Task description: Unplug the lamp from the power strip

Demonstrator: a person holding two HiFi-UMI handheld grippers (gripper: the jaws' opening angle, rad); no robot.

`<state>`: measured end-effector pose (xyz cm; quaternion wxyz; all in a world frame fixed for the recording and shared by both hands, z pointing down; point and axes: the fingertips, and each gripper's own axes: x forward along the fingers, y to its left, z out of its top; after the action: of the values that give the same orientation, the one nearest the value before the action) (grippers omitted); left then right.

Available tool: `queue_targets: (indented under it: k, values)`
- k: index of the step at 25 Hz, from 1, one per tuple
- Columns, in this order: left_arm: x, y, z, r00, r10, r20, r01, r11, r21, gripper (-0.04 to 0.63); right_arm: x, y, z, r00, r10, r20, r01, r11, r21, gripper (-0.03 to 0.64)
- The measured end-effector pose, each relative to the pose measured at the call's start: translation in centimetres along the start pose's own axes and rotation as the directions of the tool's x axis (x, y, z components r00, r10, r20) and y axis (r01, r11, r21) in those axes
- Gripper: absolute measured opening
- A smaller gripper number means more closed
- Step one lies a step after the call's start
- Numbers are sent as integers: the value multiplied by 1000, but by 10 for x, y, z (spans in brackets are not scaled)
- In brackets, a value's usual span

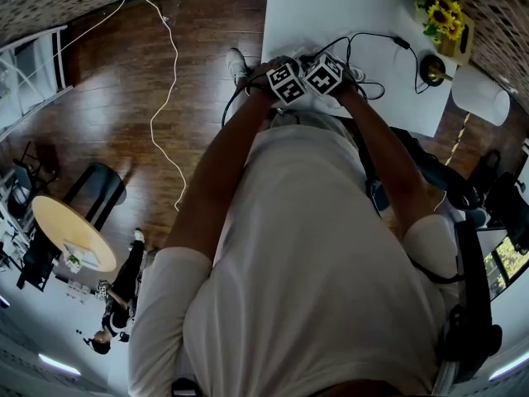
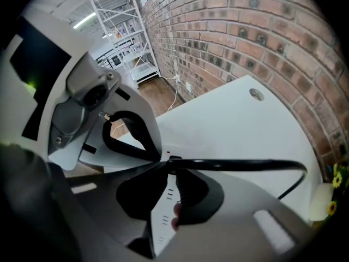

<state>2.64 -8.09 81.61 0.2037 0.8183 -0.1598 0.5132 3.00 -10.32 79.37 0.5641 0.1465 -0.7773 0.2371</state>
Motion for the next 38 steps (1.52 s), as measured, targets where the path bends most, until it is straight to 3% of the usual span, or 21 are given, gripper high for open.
queue_targets:
  k: [6,15,23,30,33,36,38]
  values:
    - [0,-4,1,1000,-25,-2,25,1000,-13,5,-3,2,-6,1000,1,14,-1,1000,25,49]
    - [1,-13,1,999,-19,-31,21,999,49,9,-5,5,-13,999,29,-21,-28,999,37,52]
    - [3,-14,2,999,-28,-16,28,1000,15,9,-9,8,-17,1000,8,23,-9,998,62,54]
    - [3,-22,-1,999,-32,-39,35,996,85,9,-8,13,-24,992,65,-111,-67,998,-16,54]
    - [3,-21,-2,997,-36,-64,41,997,68,9,-10,10,-23,996,68,-50,-67,998,20,52]
    - [5,-22,0,996,-42,-76,46,997,54,9,-8,10,-26,993,93,68,-101,986,134,52]
    - [6,-23,1,996,-44,-72,48,997,59,9,-8,8,-27,997,46,69,-55,991,123,48]
